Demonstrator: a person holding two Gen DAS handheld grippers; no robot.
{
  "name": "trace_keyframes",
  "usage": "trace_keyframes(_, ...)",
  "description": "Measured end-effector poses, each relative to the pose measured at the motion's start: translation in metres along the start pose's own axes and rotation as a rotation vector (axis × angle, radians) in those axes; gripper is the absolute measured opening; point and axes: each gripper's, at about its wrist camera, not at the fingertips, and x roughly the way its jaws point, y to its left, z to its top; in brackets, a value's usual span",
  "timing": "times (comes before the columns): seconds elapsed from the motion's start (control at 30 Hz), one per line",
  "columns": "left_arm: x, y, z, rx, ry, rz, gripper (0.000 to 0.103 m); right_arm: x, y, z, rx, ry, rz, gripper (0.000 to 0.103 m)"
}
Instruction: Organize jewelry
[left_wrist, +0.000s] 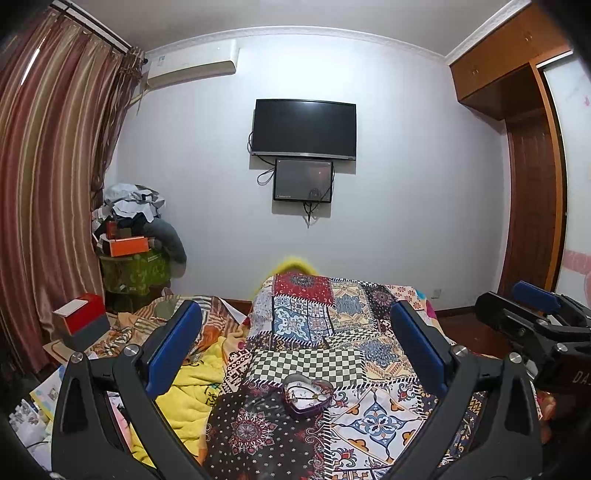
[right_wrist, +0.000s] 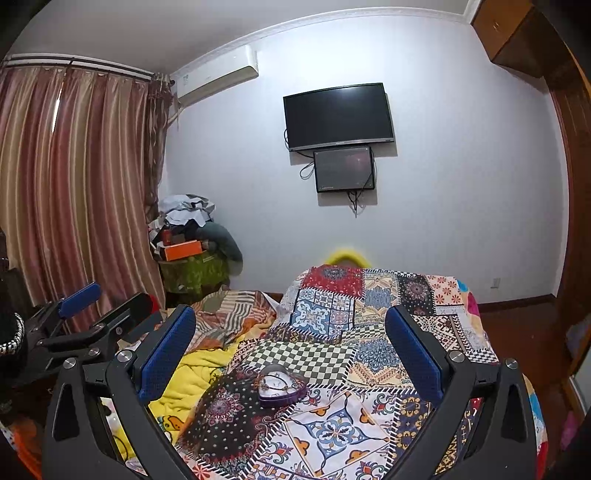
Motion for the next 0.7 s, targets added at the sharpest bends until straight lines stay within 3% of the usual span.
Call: trace_keyframes(0.7,0.0050,0.0005,-0.0018,-0.004,0.016,-0.025,0.102,0.0036,-0.0015,0.0002,0.008,0.019,-0.005,0.102)
